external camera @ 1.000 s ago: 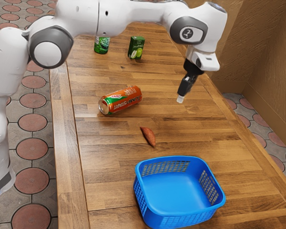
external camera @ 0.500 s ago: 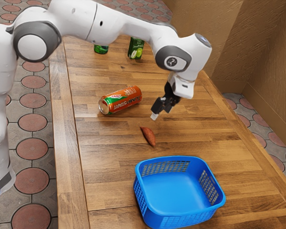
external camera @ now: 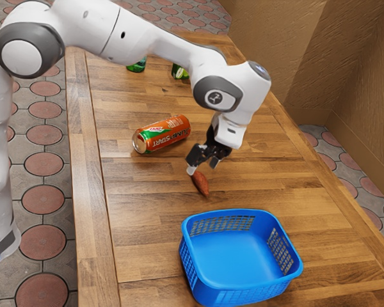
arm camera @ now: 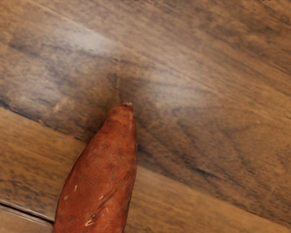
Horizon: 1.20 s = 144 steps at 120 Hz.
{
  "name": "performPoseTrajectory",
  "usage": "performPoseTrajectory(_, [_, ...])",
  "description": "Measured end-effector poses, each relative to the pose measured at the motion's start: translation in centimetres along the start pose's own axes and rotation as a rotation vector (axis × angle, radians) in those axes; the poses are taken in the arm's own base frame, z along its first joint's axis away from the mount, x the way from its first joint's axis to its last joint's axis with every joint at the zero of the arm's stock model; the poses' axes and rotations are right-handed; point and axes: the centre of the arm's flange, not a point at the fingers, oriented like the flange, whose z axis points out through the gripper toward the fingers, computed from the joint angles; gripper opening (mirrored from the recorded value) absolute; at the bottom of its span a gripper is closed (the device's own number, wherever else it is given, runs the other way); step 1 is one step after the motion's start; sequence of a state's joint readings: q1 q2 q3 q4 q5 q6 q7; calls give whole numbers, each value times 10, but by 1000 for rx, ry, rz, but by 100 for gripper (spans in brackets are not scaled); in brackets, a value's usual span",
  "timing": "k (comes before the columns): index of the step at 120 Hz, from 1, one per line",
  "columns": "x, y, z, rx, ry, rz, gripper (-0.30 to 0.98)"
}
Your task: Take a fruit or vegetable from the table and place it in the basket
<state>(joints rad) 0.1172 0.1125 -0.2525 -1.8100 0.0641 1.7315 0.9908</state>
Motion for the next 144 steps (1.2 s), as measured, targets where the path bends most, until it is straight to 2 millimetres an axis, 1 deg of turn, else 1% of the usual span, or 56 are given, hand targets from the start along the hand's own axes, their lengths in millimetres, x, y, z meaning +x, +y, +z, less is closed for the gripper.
performPoseTrajectory(20, [2,-7,-2,47,29,18,69])
performPoseTrajectory(39, [6,-14,3,69,45,34,69])
performPoseTrajectory(68, [8,-17,4,86,57,49,69])
performPoseTrajectory(74, [8,-17,8,81,54,51,69])
performPoseTrajectory(88, [7,-15,25,57,41,57,69])
performPoseTrajectory(102, [5,-14,35,49,37,58,69])
performPoseTrajectory(134, [2,-18,38,61,46,55,69])
performPoseTrajectory(144, [0,-20,42,58,47,53,69])
